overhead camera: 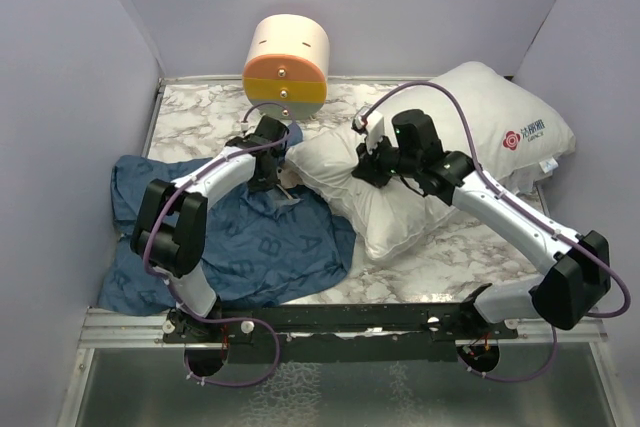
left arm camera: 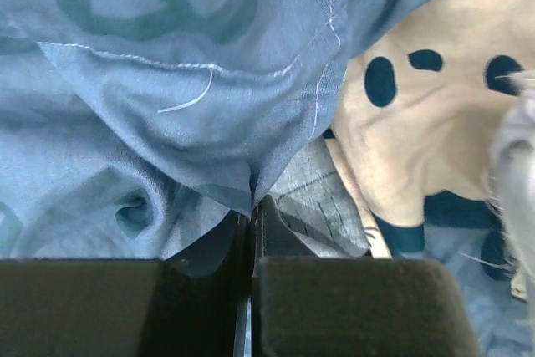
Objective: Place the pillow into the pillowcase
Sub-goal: Pick up the pillowcase from the center of the board, then pick up the pillow at the center of the board.
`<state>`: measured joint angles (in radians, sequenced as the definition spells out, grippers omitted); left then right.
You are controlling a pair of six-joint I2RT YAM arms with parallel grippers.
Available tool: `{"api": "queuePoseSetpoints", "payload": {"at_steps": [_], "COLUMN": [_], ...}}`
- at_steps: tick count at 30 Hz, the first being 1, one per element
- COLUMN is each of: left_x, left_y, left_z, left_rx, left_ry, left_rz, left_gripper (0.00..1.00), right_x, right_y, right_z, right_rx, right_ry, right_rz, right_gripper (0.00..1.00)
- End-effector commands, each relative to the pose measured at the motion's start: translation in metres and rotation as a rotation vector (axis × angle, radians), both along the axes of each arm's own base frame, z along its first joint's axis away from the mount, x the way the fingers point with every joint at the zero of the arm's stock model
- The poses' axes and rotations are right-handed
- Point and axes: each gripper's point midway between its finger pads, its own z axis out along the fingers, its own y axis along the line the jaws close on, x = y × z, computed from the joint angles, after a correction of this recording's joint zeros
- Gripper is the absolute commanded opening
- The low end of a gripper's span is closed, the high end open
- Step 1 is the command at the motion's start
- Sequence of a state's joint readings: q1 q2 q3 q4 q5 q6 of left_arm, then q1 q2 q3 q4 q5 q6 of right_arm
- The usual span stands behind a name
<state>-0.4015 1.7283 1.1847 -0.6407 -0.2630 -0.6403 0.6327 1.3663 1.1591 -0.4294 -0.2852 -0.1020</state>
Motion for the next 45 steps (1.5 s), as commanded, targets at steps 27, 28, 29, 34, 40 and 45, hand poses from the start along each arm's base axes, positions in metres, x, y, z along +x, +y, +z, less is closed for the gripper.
{"api": "queuePoseSetpoints", "payload": {"at_steps": [27,28,29,34,40,45], "left_x": [-0.005,-0.006,-0.006,-0.010,-0.015,-0.018], "left_y": [-0.023,-0.023,-0.022,-0.022,-0.026,-0.028], "left_z": [0.109,0.108,0.107,0.101,0.098,0.096], "left_rx": [-0.246,-0.253,-0.261,-0.302,-0.382,-0.438], "left_ry": [-0.307,-0.307,-0.305,-0.297,-0.295,-0.288], "left_rz": [-0.189,-0.185,-0.180,-0.163,-0.158,-0.161], "left_gripper": [0.00,0.00,0.00,0.00,0.00,0.00], "right_x": [0.019,0.023,0.027,0.041,0.037,0.029], "right_y": [0.074,0.072,0.068,0.044,0.021,0.032], "right_z": [0.002,-0.011,-0.023,-0.079,-0.118,-0.106], "right_rx": [-0.110,-0.160,-0.213,-0.430,-0.526,-0.443], "right_ry": [0.028,0.026,0.022,0.033,0.079,0.085], "right_rz": [0.163,0.130,0.092,-0.071,-0.150,-0.106], "right_gripper": [0.89,0.89,0.89,0.86,0.24,0.01]}}
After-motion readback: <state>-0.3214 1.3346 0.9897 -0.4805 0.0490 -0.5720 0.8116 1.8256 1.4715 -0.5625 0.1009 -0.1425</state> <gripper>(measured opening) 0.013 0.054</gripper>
